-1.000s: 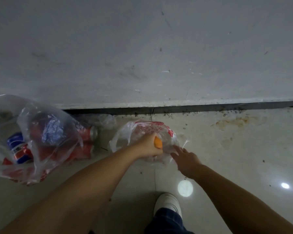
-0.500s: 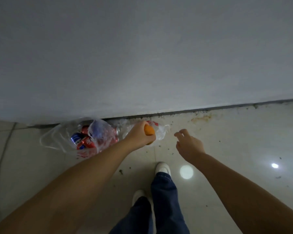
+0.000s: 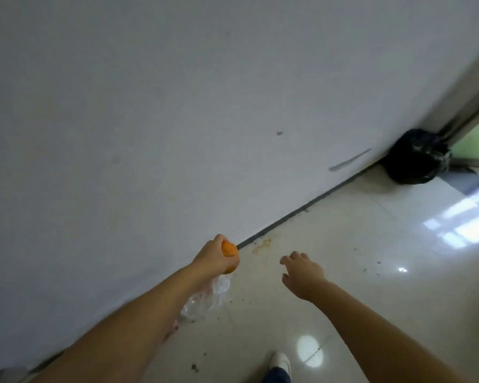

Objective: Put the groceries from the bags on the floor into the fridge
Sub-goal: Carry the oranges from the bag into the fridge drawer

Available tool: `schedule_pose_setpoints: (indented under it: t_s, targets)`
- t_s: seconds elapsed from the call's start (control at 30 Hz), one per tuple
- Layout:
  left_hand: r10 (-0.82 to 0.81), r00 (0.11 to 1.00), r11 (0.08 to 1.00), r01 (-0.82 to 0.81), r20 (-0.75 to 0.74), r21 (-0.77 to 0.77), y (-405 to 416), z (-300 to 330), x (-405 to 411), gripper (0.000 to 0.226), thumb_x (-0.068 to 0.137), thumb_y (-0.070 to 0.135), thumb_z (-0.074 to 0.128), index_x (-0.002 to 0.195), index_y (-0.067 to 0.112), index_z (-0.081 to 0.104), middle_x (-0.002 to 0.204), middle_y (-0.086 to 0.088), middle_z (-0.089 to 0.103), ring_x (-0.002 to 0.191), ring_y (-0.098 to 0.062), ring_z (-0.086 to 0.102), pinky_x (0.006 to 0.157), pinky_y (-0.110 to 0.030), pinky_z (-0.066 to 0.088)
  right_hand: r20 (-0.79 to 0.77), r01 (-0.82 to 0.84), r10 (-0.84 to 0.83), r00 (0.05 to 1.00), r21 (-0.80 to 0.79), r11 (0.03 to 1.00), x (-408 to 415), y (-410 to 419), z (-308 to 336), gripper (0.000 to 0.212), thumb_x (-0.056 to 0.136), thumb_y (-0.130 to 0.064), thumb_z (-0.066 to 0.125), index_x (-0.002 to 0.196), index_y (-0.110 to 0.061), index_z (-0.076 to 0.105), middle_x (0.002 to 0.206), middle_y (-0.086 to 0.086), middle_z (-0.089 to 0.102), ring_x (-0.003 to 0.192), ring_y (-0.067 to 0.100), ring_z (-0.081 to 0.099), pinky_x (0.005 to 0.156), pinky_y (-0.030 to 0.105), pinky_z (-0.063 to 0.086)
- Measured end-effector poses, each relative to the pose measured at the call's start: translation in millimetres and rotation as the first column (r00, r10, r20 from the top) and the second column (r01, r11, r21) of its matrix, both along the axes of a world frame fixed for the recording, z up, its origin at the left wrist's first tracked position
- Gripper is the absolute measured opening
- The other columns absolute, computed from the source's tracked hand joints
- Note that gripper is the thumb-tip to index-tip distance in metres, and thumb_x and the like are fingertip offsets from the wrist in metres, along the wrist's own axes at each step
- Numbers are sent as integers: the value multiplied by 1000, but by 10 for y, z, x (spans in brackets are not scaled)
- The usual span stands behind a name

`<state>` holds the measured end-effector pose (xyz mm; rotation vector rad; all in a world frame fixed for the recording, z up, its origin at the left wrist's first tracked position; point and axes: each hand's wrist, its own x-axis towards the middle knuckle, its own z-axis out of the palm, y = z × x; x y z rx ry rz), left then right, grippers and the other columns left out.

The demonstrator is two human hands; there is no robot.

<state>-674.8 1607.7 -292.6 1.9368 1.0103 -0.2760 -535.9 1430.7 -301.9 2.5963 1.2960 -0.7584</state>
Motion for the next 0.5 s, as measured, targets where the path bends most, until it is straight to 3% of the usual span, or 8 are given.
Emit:
schedule_pose_setpoints:
  t_s: [0.13,0.27,0.5]
  targets:
    - [-334,940,942,331,65,63,-692,422,647,42,80,38,66,113,25,42,115,-5,51,98,-22,55,74,-32,49,72,212,-218,973,82,974,117,-927,494,41,98,-31,40,137,-18,41,138,7,42,127,27,40,99,39,42]
    - [-586,801,810,573,124,127,-1783,724,1194,46,81,37,66,118,24,42,116,-5,49,98,-22,53,79,-33,50,156,474,-498,853,171,864,55,-2256,819,44,99,-40,37,138,-20,42,139,6,43,128,26,41,99,41,41]
    - [-907,383,413,888,173,202,-4489,974,1202,52,80,38,68,123,20,44,122,-8,50,98,-22,54,73,-30,50,236,815,-841,486,224,534,-960,-4888,1107,43,99,-42,32,133,-20,47,138,5,47,127,25,44,101,38,38]
